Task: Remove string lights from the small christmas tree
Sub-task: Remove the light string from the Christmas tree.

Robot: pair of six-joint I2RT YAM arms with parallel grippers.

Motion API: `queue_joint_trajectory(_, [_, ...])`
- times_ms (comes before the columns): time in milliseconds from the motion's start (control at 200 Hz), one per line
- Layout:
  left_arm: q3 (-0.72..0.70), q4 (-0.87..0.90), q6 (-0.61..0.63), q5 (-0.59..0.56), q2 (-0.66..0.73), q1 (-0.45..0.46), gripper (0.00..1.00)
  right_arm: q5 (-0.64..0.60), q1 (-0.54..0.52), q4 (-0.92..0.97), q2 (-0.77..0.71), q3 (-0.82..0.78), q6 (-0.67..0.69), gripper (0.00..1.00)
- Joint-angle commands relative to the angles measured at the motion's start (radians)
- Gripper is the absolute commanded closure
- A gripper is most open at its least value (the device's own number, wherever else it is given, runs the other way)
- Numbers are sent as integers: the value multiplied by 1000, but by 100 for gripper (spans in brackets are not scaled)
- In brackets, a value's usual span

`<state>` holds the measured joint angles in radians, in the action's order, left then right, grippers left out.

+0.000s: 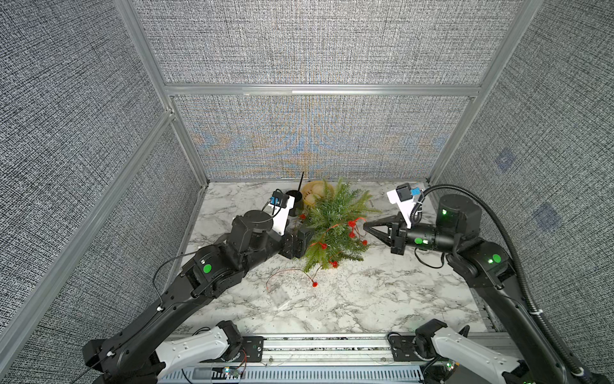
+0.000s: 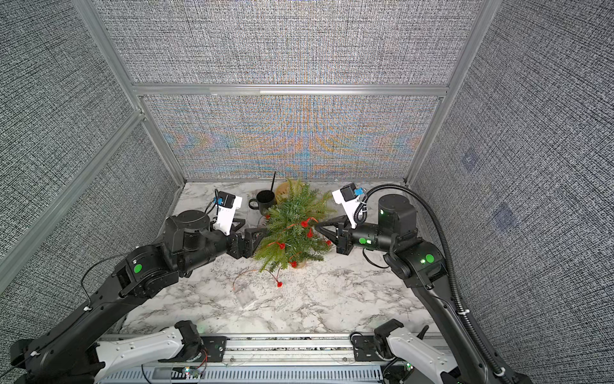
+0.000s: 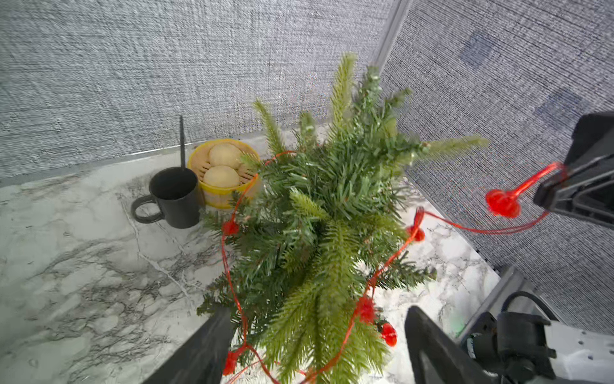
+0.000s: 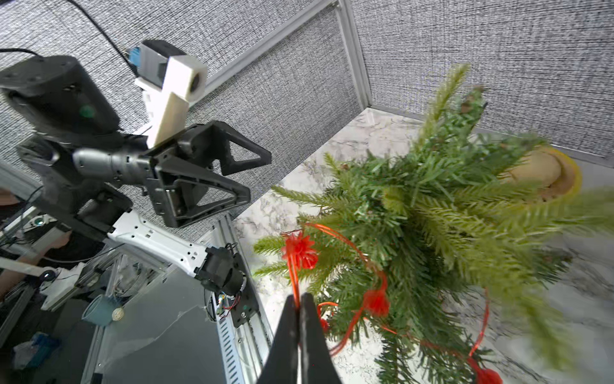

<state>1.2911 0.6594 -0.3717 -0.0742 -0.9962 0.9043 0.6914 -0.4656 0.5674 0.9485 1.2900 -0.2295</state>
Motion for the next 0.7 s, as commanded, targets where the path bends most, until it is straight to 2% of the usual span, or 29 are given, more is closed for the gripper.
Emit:
queue_joint_trajectory(0, [-35,0,64,139,5,1,23,40,-26,14,-1,16,-11,100])
queue_joint_trajectory(105, [-69,-11,113,174,9,1,28,42,-65,21,17,47,-5,100])
queue_joint_trajectory(225, [-100,-50,199,264,28,2,29,33,-107,37,46,98,10,100])
queue_joint_trajectory(370, [-125,-56,260,175,42,1,28,27,-153,37,80,145,21,100])
queue_joint_trajectory(625, [-148,-75,291,166,22,1,30,8,-214,37,144,229,35,100])
queue_joint_trajectory(690, [-150,-69,266,94,30,1,30,4,-228,38,170,266,43,100])
